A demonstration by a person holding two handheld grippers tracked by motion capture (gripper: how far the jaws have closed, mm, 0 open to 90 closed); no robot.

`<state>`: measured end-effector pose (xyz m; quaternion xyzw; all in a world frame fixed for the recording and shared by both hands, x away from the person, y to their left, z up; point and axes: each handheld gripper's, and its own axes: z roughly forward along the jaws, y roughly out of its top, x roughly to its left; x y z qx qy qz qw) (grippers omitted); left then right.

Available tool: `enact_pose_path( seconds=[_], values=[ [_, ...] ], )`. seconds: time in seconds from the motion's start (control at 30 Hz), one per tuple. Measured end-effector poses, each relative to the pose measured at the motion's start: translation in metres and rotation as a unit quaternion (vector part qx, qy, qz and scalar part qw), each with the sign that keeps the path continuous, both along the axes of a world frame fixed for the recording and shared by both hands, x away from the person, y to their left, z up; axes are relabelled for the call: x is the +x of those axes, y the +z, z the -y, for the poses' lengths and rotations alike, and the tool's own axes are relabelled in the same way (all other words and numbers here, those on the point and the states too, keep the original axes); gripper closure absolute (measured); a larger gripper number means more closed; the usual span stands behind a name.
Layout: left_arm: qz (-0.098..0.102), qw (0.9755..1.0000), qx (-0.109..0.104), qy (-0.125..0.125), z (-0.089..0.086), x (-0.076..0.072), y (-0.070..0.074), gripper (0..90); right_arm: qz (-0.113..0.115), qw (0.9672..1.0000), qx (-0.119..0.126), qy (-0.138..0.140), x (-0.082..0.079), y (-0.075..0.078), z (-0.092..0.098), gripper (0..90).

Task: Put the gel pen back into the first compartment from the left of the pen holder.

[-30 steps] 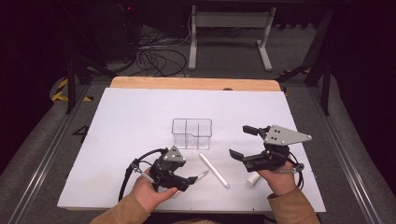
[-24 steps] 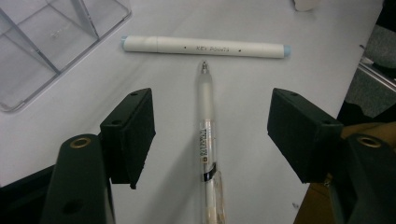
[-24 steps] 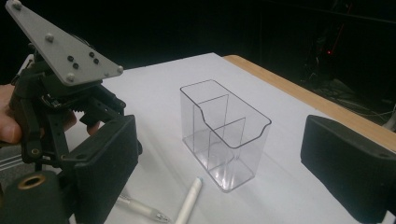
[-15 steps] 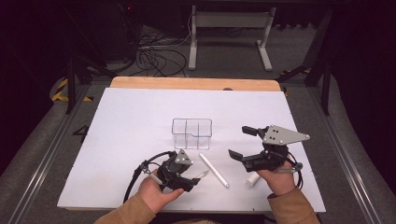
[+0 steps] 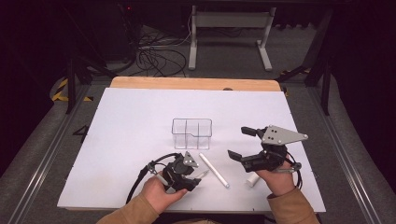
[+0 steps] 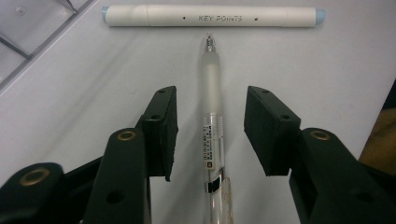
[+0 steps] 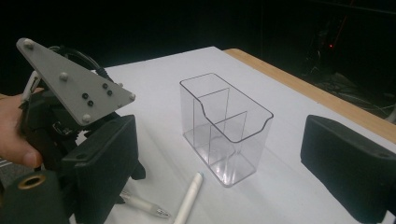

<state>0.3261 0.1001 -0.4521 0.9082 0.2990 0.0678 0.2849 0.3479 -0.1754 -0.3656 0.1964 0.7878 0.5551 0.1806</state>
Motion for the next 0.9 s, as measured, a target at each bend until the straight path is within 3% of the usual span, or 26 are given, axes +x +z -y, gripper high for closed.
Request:
enact_pose_path(
  seconds=[0.5,0.9],
  values=[
    [-0.007,0.9992,0.036,0.012,0.011,0.002,-0.006,71.4,-0.002,1.0,-0.003,0.002,0.0,-0.001,-0.001,11.6],
    [-0.001,0.9988,0.046,0.018,0.014,0.001,-0.007,77.0,-0.001,1.0,-0.004,0.003,0.0,-0.001,-0.002,11.6]
  ],
)
